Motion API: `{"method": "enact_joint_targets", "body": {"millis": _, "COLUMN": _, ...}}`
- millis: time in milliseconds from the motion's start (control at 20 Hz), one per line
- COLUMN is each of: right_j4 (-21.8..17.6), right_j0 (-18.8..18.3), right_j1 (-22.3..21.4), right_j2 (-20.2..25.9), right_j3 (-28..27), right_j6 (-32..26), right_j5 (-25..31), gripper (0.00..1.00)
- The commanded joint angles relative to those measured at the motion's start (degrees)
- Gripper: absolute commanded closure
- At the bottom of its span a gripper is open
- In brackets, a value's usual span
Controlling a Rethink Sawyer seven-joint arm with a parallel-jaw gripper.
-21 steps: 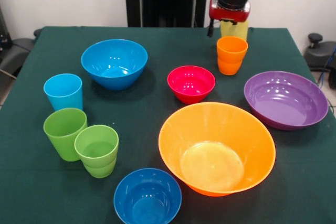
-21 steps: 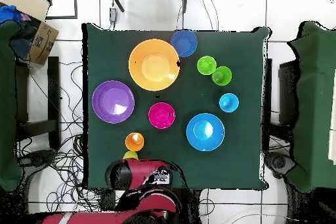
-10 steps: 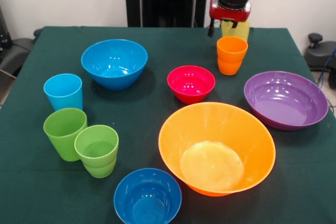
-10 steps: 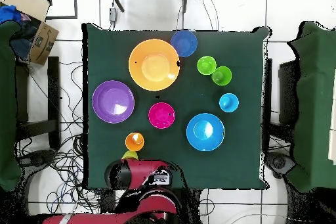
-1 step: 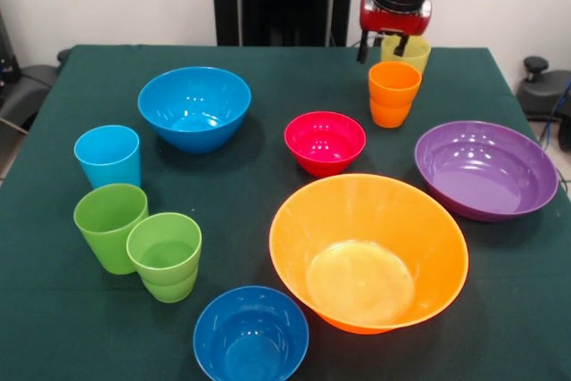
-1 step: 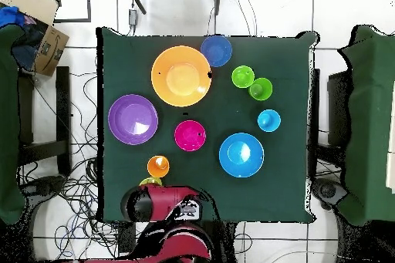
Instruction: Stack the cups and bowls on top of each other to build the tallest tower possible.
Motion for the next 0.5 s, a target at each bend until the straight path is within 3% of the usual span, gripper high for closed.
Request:
{"method": "enact_joint_targets", "body": {"millis": 50, "right_j4": -0.86, "right_j0": -0.4, "right_j1": -0.47, "right_j2": 5.54, "right_j3": -3.44, "right_j6": 5.41, "right_j5": -0.23, "gripper": 0.0}}
{"method": "enact_joint_targets", "body": {"millis": 500, "right_j4": -0.6, "right_j0": -1.05, "right_j1": 0.15, "right_j2": 6.27, "right_j3": -2.63, "right_j6": 6.39, "right_j5": -2.06, "gripper": 0.0}}
